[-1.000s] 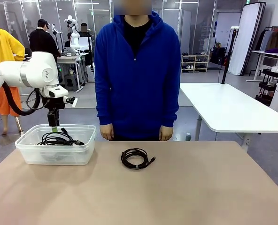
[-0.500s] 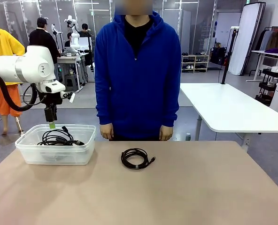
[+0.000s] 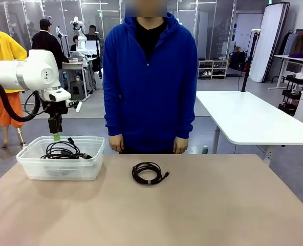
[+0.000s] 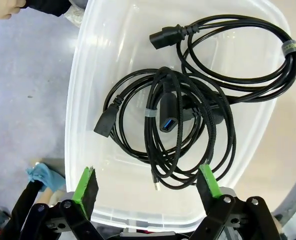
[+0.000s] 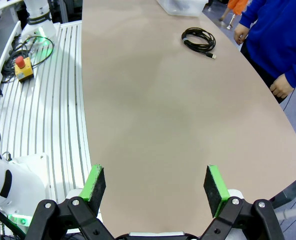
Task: Organize and store the cables.
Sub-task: Place the USB Extension Cable into the Organizing box.
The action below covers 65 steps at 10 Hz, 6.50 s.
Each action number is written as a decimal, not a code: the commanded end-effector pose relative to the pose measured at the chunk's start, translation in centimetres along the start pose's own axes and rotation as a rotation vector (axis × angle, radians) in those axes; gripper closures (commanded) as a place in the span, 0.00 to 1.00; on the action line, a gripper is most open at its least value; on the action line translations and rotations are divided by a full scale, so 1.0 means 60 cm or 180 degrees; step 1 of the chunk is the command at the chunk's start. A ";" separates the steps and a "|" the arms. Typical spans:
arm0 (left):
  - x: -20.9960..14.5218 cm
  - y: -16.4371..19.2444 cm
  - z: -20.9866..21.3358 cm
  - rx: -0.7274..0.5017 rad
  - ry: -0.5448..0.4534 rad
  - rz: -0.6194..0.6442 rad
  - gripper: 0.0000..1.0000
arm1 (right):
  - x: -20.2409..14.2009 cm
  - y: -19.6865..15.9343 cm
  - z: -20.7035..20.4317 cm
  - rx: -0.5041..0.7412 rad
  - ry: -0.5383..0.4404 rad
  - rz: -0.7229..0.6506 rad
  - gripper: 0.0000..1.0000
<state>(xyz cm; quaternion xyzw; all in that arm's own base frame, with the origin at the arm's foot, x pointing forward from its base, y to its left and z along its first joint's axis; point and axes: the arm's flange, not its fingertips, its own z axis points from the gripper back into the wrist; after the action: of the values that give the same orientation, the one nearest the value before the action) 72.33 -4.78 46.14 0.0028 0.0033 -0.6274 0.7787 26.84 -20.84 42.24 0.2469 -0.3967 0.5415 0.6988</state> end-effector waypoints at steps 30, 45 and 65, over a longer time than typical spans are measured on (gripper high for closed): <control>-0.362 -0.431 0.033 0.0445 -0.1688 0.0802 0.00 | 0.417 -0.086 -0.396 0.1107 0.1848 0.1381 0.00; -0.181 -0.590 0.164 0.1212 -0.1707 -0.1148 0.00 | 0.380 -0.057 -0.222 0.0668 0.1123 0.0973 0.00; 0.364 -0.398 0.033 -0.0034 -0.1091 -0.0807 0.00 | 0.162 0.045 0.065 -0.0849 -0.0119 -0.0232 0.00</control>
<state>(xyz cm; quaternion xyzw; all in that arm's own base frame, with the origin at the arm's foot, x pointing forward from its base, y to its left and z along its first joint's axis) 52.42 -29.27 48.81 -0.1182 -0.1447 -0.7274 0.6603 24.30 -17.51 52.20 0.1773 -0.4649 0.4487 0.7424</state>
